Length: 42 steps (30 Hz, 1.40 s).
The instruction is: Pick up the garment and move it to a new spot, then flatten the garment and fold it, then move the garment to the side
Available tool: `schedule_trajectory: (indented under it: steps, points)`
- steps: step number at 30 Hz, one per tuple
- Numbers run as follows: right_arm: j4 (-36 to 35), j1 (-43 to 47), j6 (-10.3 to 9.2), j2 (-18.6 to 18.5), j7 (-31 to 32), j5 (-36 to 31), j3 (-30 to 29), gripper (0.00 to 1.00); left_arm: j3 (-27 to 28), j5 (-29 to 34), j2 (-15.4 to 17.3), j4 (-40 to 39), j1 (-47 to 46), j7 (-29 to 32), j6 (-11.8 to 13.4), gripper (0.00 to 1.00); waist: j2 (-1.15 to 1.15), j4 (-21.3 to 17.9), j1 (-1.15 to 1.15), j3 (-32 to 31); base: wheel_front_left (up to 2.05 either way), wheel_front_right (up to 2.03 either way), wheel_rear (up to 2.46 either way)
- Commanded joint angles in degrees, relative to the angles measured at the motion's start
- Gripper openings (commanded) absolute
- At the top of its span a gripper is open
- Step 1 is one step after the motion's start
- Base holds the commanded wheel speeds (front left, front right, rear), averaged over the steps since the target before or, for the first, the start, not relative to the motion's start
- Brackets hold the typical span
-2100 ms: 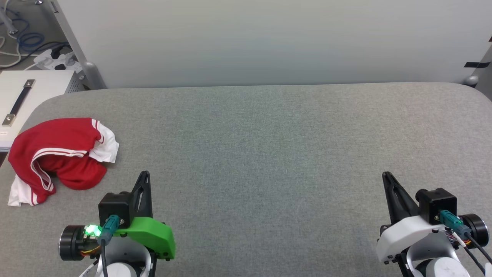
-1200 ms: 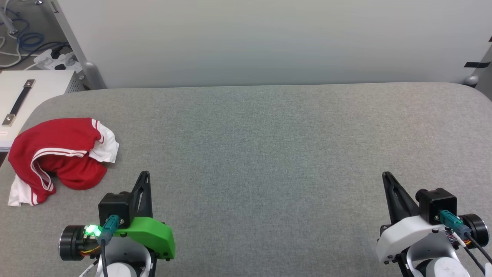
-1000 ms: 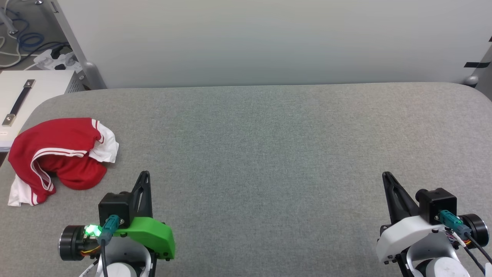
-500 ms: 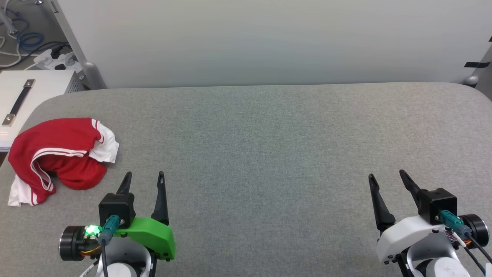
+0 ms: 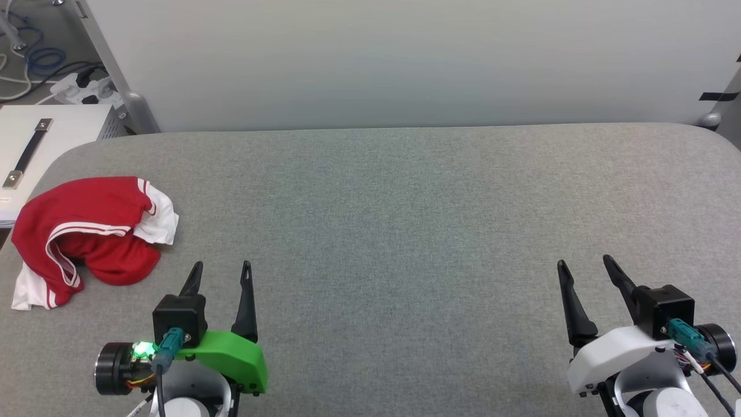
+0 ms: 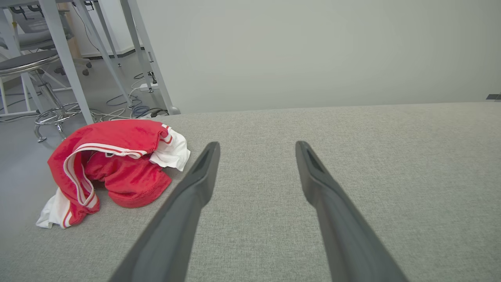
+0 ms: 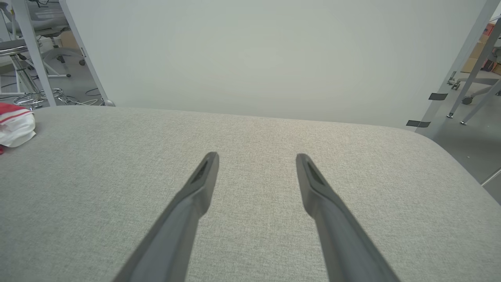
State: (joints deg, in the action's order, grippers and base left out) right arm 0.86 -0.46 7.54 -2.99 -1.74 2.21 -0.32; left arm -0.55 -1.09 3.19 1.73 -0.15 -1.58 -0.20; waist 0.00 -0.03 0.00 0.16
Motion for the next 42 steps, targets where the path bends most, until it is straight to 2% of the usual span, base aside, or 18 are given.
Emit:
schedule_trajectory:
  steps: [1,42]
  points:
    - [0.2,-0.7,-0.01,0.0,-0.6,0.6,-0.2,1.00,-0.2,-0.5,0.0,0.6,-0.4,-0.6,0.3,1.00,0.00,0.0,0.00,0.0,0.00,0.00,0.00]
    - [0.0,-2.0,-0.03,0.1,-5.5,3.4,-0.4,1.00,-1.3,-2.5,-0.2,0.7,-0.9,-5.6,-0.4,1.00,0.00,-0.2,0.00,0.4,0.00,0.00,0.00]
